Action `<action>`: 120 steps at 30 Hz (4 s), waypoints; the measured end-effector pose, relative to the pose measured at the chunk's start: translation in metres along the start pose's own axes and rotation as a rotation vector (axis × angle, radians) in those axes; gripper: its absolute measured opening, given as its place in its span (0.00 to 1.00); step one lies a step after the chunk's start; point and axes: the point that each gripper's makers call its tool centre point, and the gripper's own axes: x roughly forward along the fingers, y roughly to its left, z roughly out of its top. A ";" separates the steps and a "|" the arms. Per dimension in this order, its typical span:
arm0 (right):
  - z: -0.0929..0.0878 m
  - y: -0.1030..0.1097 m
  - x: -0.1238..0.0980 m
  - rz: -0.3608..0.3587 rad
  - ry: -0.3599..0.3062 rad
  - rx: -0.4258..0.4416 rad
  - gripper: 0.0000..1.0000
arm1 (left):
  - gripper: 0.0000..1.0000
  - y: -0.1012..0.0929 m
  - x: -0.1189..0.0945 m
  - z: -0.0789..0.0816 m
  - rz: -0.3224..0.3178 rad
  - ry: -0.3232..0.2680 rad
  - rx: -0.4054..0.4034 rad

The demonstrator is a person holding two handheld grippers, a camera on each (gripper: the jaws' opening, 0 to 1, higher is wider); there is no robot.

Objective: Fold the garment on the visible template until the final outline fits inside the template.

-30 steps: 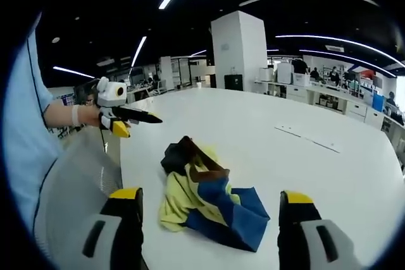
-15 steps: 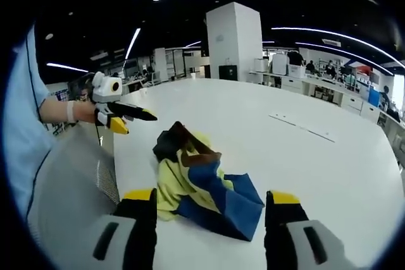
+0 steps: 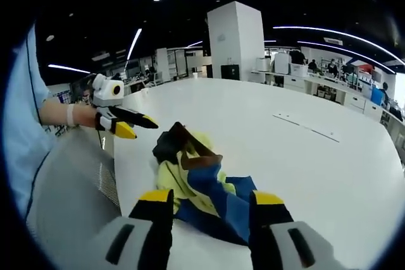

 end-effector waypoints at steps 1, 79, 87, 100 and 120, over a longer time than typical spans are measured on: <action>0.001 0.000 0.000 0.002 -0.002 -0.005 0.43 | 0.43 0.002 0.002 0.000 0.001 0.001 0.001; 0.042 -0.034 -0.034 -0.149 -0.101 0.115 0.00 | 0.00 0.035 -0.024 0.048 0.085 -0.033 -0.097; 0.083 -0.023 -0.049 -0.149 -0.202 0.118 0.00 | 0.00 0.040 -0.042 0.087 0.101 -0.091 -0.029; 0.140 -0.004 -0.074 -0.156 -0.317 0.038 0.00 | 0.00 0.039 -0.070 0.142 0.122 -0.215 0.042; 0.211 0.007 -0.106 -0.142 -0.468 -0.077 0.00 | 0.00 0.033 -0.103 0.208 0.144 -0.400 0.086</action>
